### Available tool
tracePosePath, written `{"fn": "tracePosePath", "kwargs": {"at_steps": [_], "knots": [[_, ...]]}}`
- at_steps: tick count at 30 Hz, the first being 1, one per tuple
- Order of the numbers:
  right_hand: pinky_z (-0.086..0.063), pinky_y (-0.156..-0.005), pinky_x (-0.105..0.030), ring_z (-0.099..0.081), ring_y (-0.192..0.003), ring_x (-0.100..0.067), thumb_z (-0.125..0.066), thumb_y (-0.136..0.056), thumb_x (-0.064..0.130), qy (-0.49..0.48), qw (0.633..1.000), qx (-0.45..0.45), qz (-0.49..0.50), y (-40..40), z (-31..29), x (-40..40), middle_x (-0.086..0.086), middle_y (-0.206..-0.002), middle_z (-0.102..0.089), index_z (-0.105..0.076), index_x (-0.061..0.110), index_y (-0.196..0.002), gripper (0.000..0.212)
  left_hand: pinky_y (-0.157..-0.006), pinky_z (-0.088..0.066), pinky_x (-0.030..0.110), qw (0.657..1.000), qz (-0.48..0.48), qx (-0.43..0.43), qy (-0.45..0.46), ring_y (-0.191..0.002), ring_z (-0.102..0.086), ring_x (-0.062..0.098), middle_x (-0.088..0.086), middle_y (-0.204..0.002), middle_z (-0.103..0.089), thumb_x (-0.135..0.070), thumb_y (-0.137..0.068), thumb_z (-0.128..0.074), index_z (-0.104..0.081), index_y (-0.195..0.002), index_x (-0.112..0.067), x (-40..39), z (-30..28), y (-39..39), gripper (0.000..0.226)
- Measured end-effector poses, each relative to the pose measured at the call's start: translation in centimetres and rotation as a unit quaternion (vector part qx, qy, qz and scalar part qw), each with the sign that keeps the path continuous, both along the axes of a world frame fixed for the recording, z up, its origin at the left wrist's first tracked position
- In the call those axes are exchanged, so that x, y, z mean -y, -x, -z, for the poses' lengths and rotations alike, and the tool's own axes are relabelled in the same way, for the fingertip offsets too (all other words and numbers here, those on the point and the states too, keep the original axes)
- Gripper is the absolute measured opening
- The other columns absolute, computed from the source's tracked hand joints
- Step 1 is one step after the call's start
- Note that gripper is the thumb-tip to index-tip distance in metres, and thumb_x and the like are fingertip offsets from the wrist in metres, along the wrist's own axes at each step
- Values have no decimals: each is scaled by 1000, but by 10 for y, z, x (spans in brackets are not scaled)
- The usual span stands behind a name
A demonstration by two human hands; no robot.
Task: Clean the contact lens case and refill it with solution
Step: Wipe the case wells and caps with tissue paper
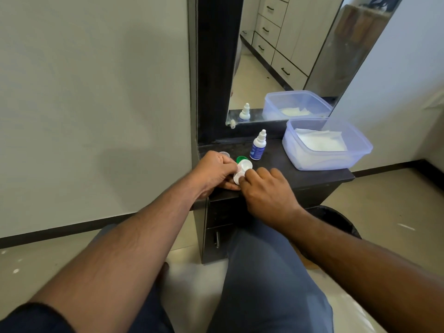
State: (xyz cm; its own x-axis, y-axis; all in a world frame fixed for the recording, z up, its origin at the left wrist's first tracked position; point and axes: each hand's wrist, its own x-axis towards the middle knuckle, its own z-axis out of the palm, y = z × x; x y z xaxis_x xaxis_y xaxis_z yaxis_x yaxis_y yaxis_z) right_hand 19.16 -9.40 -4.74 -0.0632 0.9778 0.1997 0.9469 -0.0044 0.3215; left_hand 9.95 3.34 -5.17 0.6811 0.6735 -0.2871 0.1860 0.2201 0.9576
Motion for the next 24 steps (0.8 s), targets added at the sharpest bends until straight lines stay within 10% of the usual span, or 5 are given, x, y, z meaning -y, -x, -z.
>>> {"fn": "tracePosePath", "kwargs": {"at_steps": [6,10,15,20,24], "knots": [[-48,-75,-28,-62,-78,-17,-57,-87,2,-49,548,-803,231,3,-18,-18,-8,-81,-69,-72,2,-96,17,-56,-60,31,999,1,29,32,-63,-68,25,25,-79,-66,6,-84,-62,-66,-81,9,-1,1,5,6],[-44,-73,-33,-55,-71,-16,-59,-89,7,-112,401,-870,264,-12,-6,1,-6,-74,-62,-70,5,-98,15,-54,-60,30,999,0,16,45,-69,-69,32,28,-83,-66,5,-85,-63,-63,-93,16,-1,-1,4,13],[-46,-65,-27,-55,-65,-12,-58,-92,16,-136,480,-836,226,-13,-7,3,-6,-77,-66,-72,5,-95,18,-63,-61,37,998,19,0,67,-70,-71,33,30,-86,-68,3,-87,-61,-62,-96,13,-3,-3,6,14],[-46,-85,-21,-60,-96,-12,-65,-87,11,-69,898,-433,28,-24,-9,-5,-2,-104,-67,-70,13,-112,25,-65,-61,36,996,32,-6,82,-73,-72,33,31,-93,-69,2,-88,-59,-61,-104,16,-5,-5,6,21],[-51,-64,-31,-63,-78,-26,-85,-64,10,-18,977,-67,-201,-44,-17,-16,-7,-90,-69,-74,12,-99,37,-67,-61,33,994,67,-24,89,-78,-72,33,29,-94,-69,2,-88,-59,-63,-104,13,-6,-11,8,19]]}}
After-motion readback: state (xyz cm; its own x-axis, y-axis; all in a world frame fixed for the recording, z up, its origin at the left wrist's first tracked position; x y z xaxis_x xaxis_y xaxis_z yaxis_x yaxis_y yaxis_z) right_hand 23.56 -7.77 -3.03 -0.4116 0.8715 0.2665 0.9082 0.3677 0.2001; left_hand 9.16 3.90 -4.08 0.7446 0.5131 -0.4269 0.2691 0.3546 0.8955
